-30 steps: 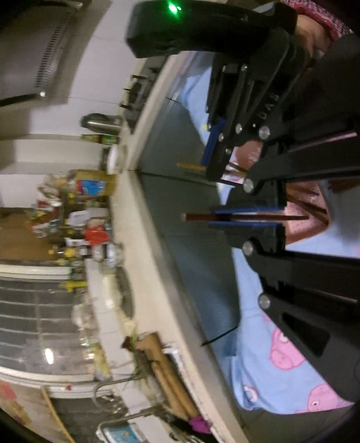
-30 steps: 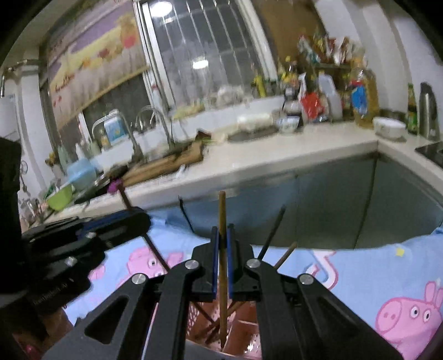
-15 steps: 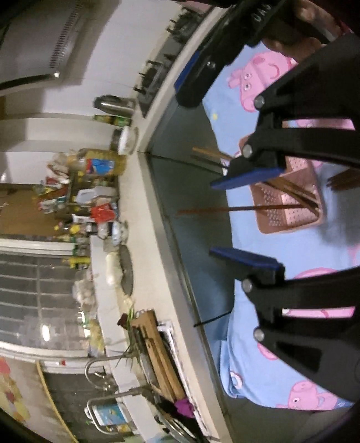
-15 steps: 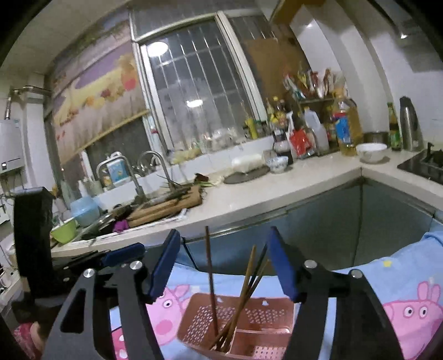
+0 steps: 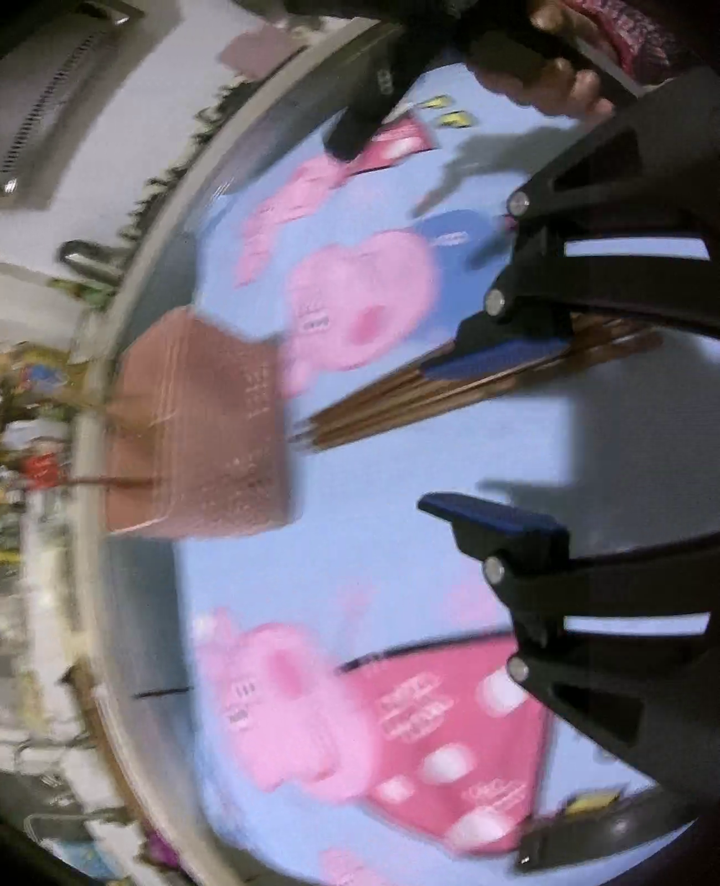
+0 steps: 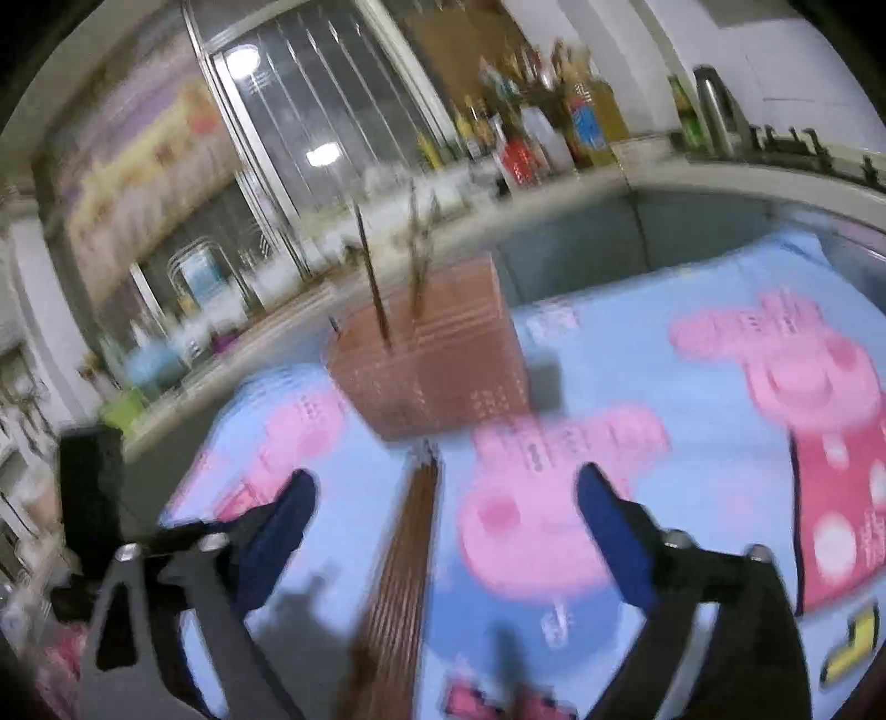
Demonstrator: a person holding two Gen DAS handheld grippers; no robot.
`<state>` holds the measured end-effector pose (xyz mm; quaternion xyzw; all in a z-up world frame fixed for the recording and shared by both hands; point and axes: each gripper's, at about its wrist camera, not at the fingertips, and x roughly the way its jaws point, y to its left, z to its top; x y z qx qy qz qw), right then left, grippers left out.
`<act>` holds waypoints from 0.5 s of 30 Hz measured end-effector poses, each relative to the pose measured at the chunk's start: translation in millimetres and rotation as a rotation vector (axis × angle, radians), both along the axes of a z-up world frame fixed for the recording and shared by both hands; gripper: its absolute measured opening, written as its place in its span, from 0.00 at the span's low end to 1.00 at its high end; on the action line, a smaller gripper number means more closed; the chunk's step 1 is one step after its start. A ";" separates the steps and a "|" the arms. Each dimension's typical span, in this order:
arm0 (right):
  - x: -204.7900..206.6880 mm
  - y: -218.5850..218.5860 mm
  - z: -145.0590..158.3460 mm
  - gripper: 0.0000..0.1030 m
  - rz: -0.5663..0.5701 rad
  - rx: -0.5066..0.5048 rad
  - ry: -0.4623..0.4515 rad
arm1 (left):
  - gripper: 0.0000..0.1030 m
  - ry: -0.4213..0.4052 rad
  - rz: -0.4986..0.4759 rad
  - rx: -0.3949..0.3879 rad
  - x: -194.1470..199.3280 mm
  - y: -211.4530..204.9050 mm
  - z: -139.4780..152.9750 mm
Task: Organize utensils
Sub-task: 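Move both open tools back to the remaining chopsticks, then grasp one chopstick with the right tool while the left tool grasps another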
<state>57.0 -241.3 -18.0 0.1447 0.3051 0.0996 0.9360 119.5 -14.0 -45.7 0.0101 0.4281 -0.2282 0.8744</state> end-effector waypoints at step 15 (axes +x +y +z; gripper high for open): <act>-24.4 63.9 -66.9 0.00 0.205 -0.196 0.254 | 0.25 0.037 -0.028 0.120 -34.7 -31.1 -45.4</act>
